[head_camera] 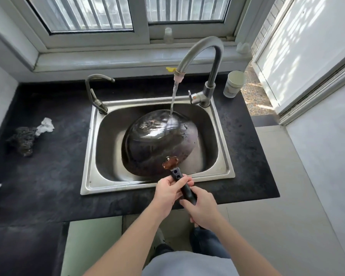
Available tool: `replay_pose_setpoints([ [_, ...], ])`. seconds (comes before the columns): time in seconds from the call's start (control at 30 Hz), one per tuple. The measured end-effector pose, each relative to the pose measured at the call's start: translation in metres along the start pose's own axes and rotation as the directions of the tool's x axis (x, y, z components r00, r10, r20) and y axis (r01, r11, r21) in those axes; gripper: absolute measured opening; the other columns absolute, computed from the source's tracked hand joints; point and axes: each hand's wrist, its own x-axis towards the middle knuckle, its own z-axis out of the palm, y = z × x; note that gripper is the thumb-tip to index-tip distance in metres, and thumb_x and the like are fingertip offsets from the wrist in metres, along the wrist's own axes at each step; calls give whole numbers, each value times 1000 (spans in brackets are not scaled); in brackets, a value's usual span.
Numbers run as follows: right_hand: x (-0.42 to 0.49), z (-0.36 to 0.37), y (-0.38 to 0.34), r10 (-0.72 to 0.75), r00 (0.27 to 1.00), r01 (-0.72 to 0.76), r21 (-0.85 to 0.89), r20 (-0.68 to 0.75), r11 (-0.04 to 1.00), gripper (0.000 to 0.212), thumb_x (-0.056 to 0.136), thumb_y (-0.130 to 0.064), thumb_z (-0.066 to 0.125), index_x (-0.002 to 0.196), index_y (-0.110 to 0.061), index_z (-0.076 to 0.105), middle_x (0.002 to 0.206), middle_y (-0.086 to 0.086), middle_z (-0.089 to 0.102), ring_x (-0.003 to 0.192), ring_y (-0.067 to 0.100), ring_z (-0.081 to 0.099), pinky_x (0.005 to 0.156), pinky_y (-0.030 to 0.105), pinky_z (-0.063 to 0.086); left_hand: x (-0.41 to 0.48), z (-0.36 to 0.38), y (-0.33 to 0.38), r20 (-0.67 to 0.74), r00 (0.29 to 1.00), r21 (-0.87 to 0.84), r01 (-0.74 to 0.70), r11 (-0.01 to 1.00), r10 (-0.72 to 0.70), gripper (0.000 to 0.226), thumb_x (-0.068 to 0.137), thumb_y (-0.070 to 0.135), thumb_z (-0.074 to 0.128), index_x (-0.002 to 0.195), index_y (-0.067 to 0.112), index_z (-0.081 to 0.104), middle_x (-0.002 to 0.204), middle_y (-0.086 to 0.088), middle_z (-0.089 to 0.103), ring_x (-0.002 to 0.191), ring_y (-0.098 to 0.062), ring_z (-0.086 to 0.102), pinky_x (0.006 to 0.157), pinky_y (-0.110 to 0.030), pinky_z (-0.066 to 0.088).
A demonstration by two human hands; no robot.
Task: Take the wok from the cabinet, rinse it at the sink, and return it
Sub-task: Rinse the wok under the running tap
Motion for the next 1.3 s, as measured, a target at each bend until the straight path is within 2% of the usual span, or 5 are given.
replay_pose_setpoints([
  [0.13,-12,2,23,-16,1000,16,40,1,999,10,93,-23,69,98,-25,61,57,-16,65,42,7,62,42,18,47,-6,2,-19,11,1000,65,-13,998,12,13,88,4,70,101,3,70,95,-12,78,95,-27,73,88,-38,59],
  [0.9,-3,9,32,-24,998,17,109,61,994,7,92,-28,67,91,-29,60,50,0,63,34,15,55,41,32,50,0,-2,-14,-56,998,221,-17,975,30,13,85,4,74,97,0,69,82,-11,76,75,-15,75,68,-25,59],
  [1.07,-9,-3,24,-14,995,-7,205,101,979,5,93,-19,67,94,-21,62,46,-2,59,34,14,52,39,26,45,-1,3,-10,-24,999,245,-20,969,27,16,85,10,75,99,2,71,86,-10,78,84,-20,76,79,-33,61],
  [1.17,-9,-13,17,-6,991,-40,331,136,943,7,95,-14,65,97,-9,62,46,1,56,33,15,47,38,25,42,-1,9,-2,40,999,175,-40,984,34,13,88,7,71,100,2,69,94,-17,76,88,-25,74,89,-45,59],
  [1.3,-7,-15,8,15,986,-88,445,164,891,14,96,-12,63,101,1,60,46,3,54,32,14,43,37,25,41,-2,11,4,180,983,-87,63,994,-46,24,99,7,53,120,0,59,114,-16,71,103,-24,70,89,-37,58],
])
